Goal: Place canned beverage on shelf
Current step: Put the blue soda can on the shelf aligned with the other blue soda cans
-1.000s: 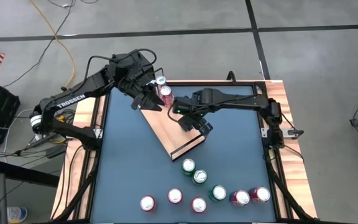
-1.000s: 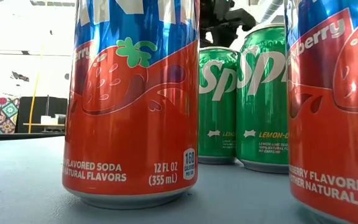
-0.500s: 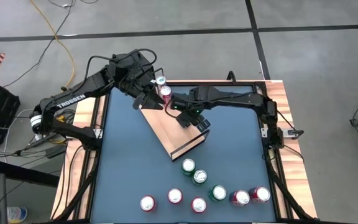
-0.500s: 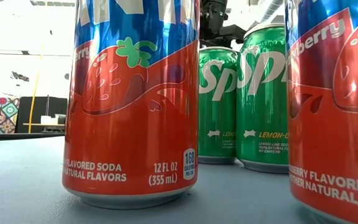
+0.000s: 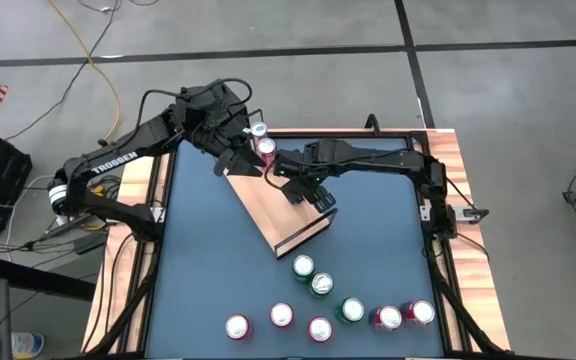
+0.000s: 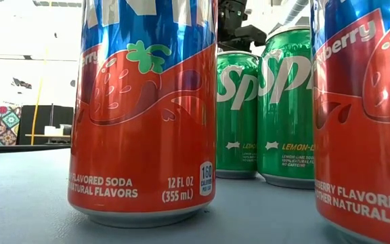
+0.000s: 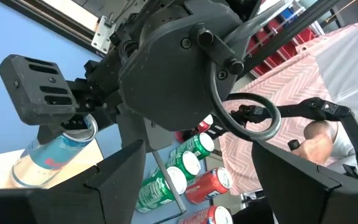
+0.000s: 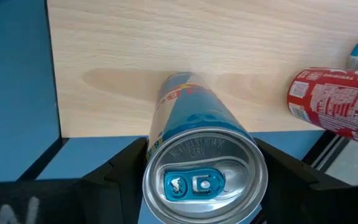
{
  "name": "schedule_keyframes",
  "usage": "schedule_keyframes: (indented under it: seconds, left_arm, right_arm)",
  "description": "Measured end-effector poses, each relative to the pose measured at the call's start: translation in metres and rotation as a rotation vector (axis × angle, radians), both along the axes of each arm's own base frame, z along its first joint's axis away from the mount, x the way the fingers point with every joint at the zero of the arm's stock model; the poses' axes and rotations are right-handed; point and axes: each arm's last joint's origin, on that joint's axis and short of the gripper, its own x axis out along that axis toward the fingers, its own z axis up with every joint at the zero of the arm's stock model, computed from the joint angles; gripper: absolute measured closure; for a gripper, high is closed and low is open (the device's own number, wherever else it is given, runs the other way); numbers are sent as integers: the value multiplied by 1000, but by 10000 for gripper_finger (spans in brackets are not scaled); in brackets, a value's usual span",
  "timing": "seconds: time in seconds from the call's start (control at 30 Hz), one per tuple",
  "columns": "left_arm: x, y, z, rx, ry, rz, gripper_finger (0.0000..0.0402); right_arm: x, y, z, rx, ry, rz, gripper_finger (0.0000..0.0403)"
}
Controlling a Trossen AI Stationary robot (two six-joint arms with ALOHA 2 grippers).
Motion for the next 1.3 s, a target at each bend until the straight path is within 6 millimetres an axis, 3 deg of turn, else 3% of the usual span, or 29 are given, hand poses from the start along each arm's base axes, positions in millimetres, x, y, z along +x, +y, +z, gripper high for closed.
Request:
schedule_keyframes:
  seconds: [1.3]
  left_arm:
    - [0,-1,0,49,-21,-13,119]
  right_arm:
    - [3,7,1,124,-54,-123,152]
